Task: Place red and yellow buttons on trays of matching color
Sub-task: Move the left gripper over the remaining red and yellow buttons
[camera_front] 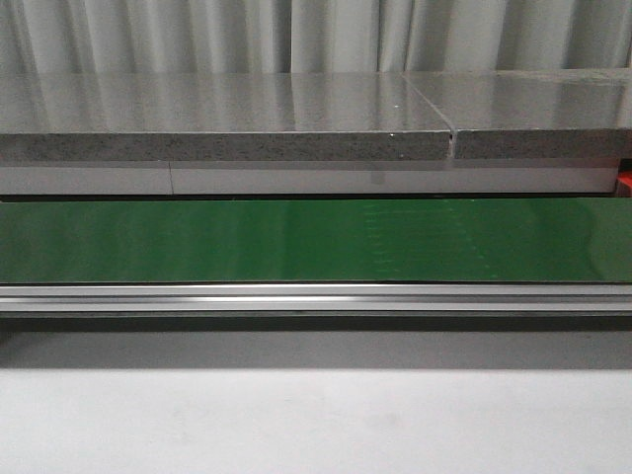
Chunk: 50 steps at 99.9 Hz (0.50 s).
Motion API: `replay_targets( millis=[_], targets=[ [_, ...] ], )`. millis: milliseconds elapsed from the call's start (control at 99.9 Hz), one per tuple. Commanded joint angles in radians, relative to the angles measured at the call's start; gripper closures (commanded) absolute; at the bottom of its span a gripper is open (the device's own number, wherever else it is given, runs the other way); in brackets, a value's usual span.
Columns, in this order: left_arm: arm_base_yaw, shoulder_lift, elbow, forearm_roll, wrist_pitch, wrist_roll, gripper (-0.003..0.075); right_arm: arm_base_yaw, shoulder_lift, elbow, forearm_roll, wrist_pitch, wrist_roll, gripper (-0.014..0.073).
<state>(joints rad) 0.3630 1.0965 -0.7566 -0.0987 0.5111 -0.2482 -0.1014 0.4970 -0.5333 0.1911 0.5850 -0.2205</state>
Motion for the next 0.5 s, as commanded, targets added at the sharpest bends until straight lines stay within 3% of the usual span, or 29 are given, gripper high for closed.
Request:
replay_targets(
  millis=[0,490],
  targets=[
    [0.028,0.055,-0.039,-0.016,-0.063,-0.010,0.0071,0.001,0.001,-0.028,0.006,-0.067,-0.009,0.0662],
    [0.038,0.294,-0.040,-0.012,-0.166,-0.010,0.0071,0.001,0.001,-0.028,0.006,-0.067,-0.009,0.0662]
  ],
)
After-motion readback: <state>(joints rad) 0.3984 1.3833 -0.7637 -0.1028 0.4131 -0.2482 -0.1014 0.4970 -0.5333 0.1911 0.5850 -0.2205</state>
